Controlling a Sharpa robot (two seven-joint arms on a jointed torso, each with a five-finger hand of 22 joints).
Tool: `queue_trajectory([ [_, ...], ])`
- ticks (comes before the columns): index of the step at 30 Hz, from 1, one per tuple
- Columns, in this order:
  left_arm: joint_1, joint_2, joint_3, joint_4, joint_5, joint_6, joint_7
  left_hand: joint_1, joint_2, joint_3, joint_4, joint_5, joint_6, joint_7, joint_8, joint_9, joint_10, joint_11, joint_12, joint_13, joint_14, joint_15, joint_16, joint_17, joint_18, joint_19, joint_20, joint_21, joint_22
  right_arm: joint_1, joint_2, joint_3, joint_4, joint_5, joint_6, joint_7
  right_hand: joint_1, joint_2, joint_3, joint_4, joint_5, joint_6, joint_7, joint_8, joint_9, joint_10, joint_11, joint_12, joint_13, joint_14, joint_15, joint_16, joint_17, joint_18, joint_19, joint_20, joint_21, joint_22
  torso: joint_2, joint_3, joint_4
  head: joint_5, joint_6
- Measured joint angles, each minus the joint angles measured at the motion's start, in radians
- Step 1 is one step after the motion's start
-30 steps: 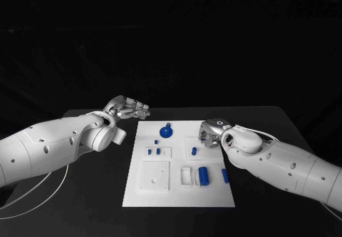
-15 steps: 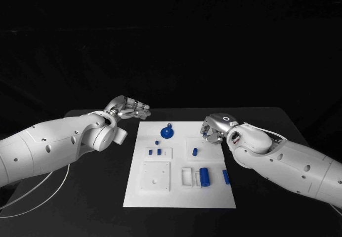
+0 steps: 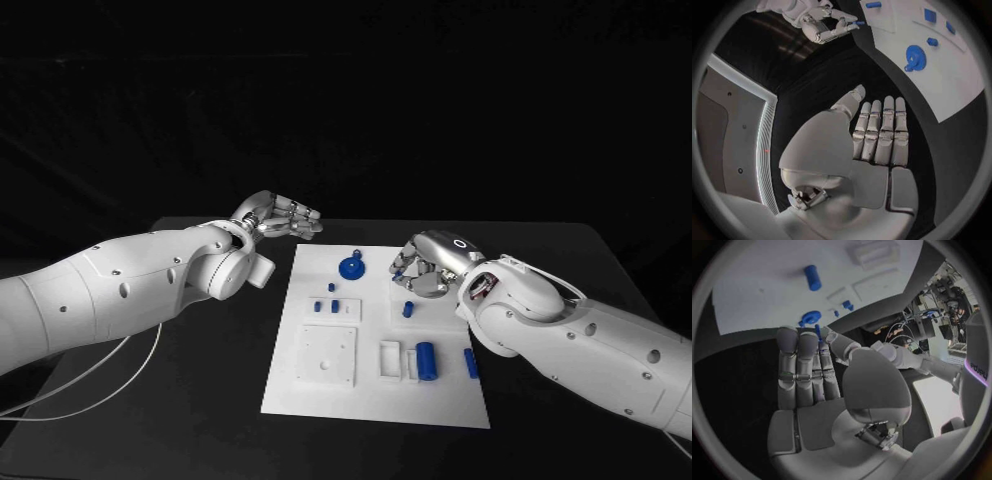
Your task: Assemble the parts on the task board
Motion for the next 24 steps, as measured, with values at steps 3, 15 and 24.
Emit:
queue_trajectory([
  [3,0.000,0.004,0.000,0.002,0.002,-0.001,0.002,0.000,0.000,0.000,0.000,0.000,0.000,0.000,0.000,0.000,0.000,0.000,0.000,0.000,0.000,0.000,0.000,0.000,0.000,0.000,0.000,0.000,0.000,-0.009,0.013,0.000,0.018,0.017,-0.004,0.012,0.000,0.000,-0.001,-0.001,-0.001,0.000,0.000,0.000,0.000,0.000,0.000,0.000,0.000,0.000,0.000,0.000,0.000,0.000,0.000,0.000,-0.002,0.002,0.000,-0.0007,0.0008,0.013,-0.001],
  [15,0.000,0.021,0.000,0.016,0.009,-0.008,0.009,0.000,0.000,0.003,-0.003,0.000,0.000,0.000,0.000,0.000,0.000,0.000,0.000,0.000,0.000,0.000,0.000,0.000,0.000,0.000,0.000,0.000,0.000,-0.048,0.074,-0.044,0.040,0.009,-0.006,0.038,0.003,0.003,-0.007,-0.007,-0.004,0.000,0.000,0.000,0.000,0.000,0.000,0.004,0.000,0.000,0.000,0.000,0.001,0.000,0.012,0.002,-0.031,0.030,0.001,-0.0037,0.0048,0.080,-0.018],
  [24,0.000,0.033,0.000,0.022,0.013,-0.018,0.013,0.004,0.004,0.003,-0.003,0.000,0.000,0.000,0.000,0.000,0.000,0.000,0.000,0.000,0.000,0.000,0.000,0.000,0.000,0.000,0.000,0.000,-0.001,-0.070,0.107,-0.072,0.030,-0.042,0.008,0.039,0.003,0.005,-0.007,-0.007,-0.005,0.000,0.000,0.000,0.000,-0.002,-0.002,0.004,0.000,0.000,0.000,0.000,0.001,0.000,0.018,0.000,-0.042,0.041,0.002,-0.0025,0.0032,0.096,-0.025],
])
